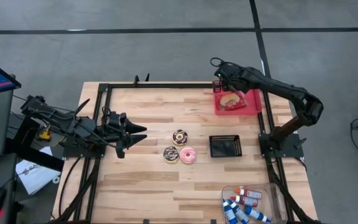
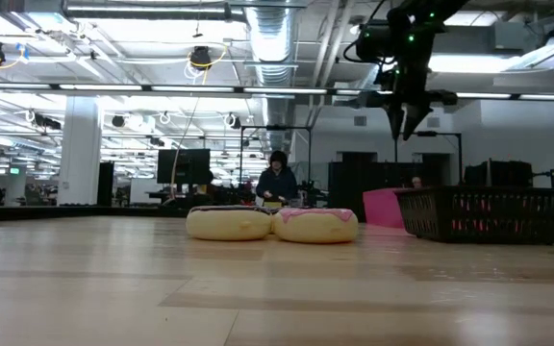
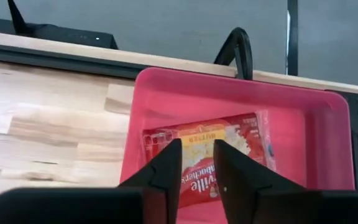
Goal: Pick & Place Food Item
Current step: Put the pink donut into the black bin
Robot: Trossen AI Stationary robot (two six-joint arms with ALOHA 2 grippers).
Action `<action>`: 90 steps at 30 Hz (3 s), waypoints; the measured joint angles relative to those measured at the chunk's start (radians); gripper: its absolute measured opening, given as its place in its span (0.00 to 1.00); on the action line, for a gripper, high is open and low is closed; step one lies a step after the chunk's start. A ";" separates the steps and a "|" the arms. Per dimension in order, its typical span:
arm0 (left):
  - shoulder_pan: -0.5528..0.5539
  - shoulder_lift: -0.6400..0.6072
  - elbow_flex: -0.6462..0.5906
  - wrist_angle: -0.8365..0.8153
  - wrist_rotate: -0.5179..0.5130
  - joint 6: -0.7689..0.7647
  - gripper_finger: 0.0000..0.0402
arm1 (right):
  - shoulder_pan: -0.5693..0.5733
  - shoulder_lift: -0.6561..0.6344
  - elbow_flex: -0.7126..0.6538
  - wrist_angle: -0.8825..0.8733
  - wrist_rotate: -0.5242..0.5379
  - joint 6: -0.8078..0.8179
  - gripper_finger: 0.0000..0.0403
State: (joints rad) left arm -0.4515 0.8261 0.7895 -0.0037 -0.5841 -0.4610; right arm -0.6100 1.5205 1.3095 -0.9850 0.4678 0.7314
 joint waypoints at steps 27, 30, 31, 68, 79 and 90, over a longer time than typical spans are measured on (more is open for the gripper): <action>-0.065 0.000 0.000 0.294 -0.047 0.271 0.47 | 0.797 -0.109 -0.021 1.127 -0.267 -0.093 0.27; -0.036 -0.001 0.018 0.224 -0.082 0.423 0.51 | 0.821 -0.111 -0.022 0.838 -0.173 0.035 0.27; -0.031 0.000 0.034 0.150 -0.111 0.454 0.52 | 0.827 -0.106 -0.024 0.751 -0.146 0.081 0.27; 0.350 -0.764 -0.688 0.020 0.529 0.252 0.29 | 1.063 -0.093 -0.022 0.754 0.274 0.299 0.27; 0.350 -0.785 -0.768 -0.007 0.575 0.277 0.20 | 0.992 -0.092 -0.022 0.723 0.256 0.184 0.27; 0.350 -0.623 -0.772 0.010 0.572 0.270 0.17 | 0.754 -0.070 -0.023 0.467 -0.073 0.030 0.27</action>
State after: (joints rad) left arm -0.1013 0.2027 0.0180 0.0061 -0.0117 -0.1909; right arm 0.1440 1.4510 1.2868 -0.5183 0.3945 0.7612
